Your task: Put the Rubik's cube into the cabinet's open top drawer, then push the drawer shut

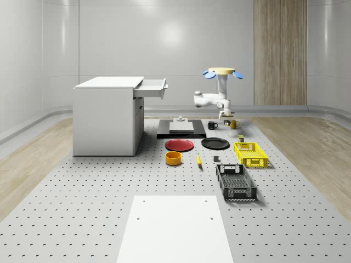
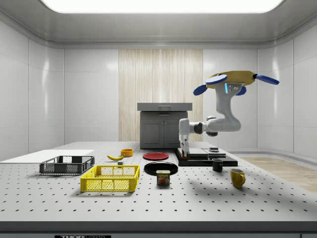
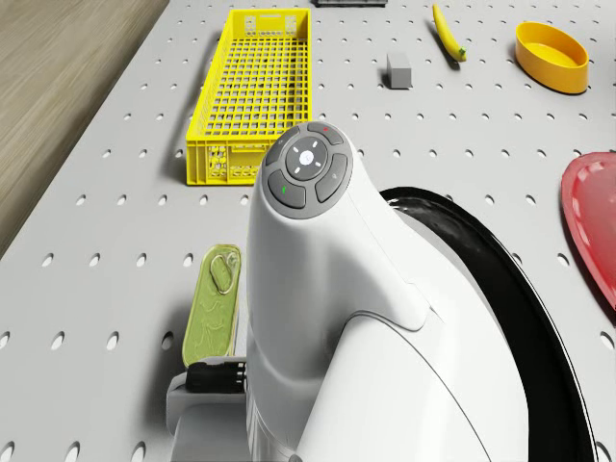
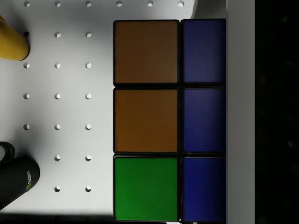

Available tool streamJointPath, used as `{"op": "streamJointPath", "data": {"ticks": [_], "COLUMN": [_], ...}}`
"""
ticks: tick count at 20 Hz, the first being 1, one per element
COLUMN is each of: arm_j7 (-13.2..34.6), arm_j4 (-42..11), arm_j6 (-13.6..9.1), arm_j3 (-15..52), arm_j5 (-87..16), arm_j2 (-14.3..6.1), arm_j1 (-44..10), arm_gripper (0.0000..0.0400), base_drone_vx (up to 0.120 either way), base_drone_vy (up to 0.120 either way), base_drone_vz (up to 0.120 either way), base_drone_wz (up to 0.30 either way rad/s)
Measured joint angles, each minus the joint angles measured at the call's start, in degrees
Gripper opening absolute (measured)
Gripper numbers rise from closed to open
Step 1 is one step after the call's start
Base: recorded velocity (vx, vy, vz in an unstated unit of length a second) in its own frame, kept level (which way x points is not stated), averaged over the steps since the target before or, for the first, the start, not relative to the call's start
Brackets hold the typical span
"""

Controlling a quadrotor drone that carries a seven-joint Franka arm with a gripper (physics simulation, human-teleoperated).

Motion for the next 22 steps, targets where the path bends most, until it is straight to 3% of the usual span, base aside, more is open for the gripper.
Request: {"op": "streamJointPath", "data": {"ticks": [6,11,22], "arm_j7": [0.1,0.1,0.2], "arm_j4": [0.0,0.0,0.0], "arm_j6": [0.7,1.2,2.2], "arm_j3": [0.2,0.3,0.4], "arm_j5": [0.4,0.7,1.1], "arm_j2": [-0.8,-1.4,-2.5], "arm_j1": [-0.1,-0.1,-0.2], "arm_gripper": [0.0325,0.0325,0.0325], "base_drone_vx": [0.113,0.000,0.000], "base_drone_vy": [-0.107,-0.008,-0.120], "base_drone_vz": [0.120,0.120,0.120], "base_drone_wz": [0.000,0.000,0.000]}}
